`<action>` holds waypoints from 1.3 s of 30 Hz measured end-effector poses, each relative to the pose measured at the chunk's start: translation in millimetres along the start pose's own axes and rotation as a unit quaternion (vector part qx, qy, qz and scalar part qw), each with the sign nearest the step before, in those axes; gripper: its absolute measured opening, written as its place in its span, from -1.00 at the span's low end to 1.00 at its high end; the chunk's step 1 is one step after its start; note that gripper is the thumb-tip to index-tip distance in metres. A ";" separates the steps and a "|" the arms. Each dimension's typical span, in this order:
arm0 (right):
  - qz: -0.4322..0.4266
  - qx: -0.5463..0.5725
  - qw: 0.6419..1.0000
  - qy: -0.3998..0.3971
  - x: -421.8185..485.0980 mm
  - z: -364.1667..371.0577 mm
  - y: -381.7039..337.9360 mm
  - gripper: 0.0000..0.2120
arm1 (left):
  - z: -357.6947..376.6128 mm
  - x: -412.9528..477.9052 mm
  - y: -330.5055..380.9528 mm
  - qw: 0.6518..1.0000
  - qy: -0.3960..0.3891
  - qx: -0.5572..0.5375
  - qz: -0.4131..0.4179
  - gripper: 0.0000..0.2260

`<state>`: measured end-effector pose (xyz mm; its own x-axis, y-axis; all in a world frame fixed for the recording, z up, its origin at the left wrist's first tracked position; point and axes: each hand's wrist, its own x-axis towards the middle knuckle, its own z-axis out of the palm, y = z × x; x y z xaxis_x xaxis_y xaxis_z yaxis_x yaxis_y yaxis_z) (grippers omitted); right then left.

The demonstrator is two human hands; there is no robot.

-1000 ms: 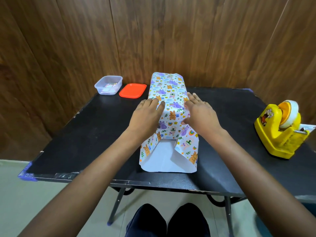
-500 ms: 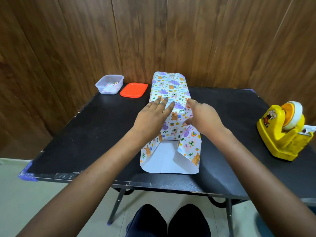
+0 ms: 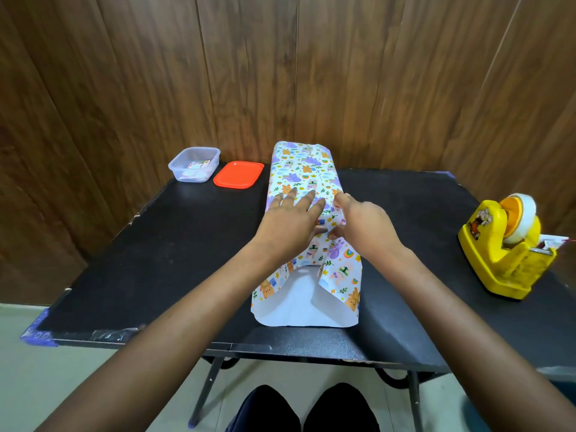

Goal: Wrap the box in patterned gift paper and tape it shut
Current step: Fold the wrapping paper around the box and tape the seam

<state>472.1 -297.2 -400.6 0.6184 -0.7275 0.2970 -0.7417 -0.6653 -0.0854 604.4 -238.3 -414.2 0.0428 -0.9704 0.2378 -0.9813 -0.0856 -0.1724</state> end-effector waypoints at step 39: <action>0.069 -0.025 0.984 0.161 -92.5 70.4 -27.8 -0.44 | 6.2 9.9 6.2 0.996 0.033 -0.068 -0.039 -0.46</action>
<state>453.8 -223.1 -492.7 0.4030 -0.7137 0.5728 -0.8294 -0.5494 -0.1010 599.8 -249.9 -418.9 0.1127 -0.9444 0.3089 -0.9920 -0.1250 -0.0200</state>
